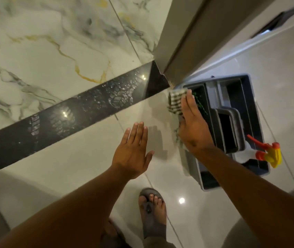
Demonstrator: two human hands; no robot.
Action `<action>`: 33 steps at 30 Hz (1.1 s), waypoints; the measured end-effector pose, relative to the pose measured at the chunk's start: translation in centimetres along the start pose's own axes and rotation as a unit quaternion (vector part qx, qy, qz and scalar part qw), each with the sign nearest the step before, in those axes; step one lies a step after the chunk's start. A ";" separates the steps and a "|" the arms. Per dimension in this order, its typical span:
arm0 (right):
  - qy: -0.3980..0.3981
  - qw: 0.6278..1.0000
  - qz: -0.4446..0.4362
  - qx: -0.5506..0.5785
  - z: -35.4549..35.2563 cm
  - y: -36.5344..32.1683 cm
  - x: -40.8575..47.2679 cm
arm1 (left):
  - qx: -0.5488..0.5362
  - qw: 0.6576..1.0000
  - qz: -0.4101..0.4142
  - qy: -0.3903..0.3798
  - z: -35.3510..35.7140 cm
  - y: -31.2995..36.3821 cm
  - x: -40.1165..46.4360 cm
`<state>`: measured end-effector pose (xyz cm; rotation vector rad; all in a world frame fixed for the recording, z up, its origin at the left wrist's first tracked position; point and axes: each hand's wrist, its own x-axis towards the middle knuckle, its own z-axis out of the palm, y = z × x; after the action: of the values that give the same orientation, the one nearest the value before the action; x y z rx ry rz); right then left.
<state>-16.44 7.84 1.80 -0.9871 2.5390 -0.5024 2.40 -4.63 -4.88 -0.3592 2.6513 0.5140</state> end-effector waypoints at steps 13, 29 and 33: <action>-0.047 0.990 -0.083 -0.103 16.1 -1.1 14.2 | 0.033 0.992 0.073 0.100 10.1 -12.0 4.5; 0.022 0.974 -0.077 -0.210 17.0 -0.9 23.5 | 0.025 0.985 0.091 0.145 10.4 -12.3 4.5; -0.012 0.968 -0.143 -0.204 17.4 0.0 18.7 | 0.031 0.986 0.089 0.135 9.9 -12.1 4.5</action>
<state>-21.29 -8.49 -17.19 -1.5062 2.5433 -0.0325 5.74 -12.22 -18.85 -0.1828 2.9728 0.4654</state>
